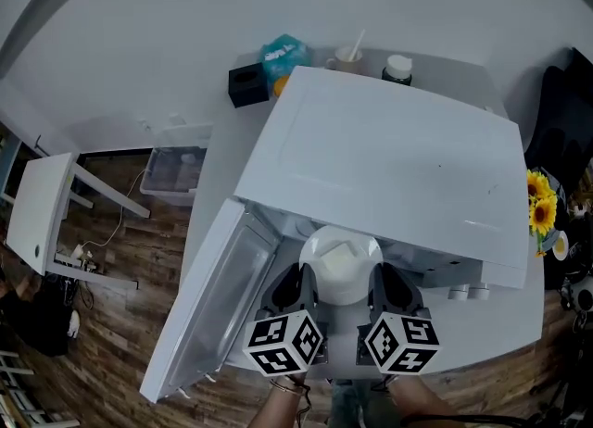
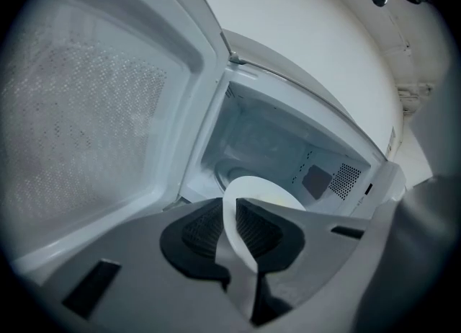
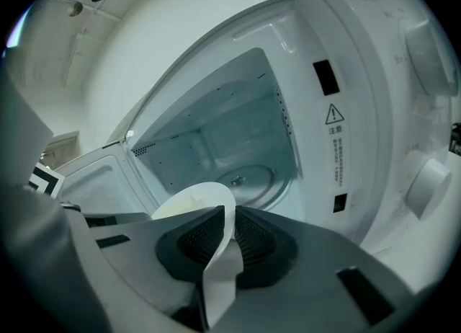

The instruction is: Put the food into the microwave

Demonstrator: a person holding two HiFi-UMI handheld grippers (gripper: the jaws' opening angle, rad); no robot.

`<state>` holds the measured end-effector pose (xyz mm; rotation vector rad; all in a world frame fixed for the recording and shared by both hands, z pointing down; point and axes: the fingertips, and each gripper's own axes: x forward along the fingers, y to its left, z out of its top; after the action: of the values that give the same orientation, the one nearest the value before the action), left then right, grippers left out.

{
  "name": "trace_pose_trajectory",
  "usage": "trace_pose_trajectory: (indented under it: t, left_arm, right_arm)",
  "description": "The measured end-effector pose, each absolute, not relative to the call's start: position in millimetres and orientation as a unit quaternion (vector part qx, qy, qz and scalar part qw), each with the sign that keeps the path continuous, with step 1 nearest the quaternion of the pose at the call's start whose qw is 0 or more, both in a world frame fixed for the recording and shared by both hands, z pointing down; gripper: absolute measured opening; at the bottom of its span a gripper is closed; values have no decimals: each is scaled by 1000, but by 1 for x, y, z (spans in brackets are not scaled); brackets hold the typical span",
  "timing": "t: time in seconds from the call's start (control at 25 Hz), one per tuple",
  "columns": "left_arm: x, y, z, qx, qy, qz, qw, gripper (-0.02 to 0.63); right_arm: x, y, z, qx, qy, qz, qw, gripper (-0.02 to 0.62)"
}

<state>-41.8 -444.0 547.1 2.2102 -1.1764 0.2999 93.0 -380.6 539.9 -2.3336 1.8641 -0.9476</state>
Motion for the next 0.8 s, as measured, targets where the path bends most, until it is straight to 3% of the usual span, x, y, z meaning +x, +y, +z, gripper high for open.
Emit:
trace_pose_trajectory:
  t: [0.8]
  left_arm:
    - [-18,-498,558,847,-436,105,285,60]
  right_arm:
    - [112,-420,548,-784,548,-288,48,55]
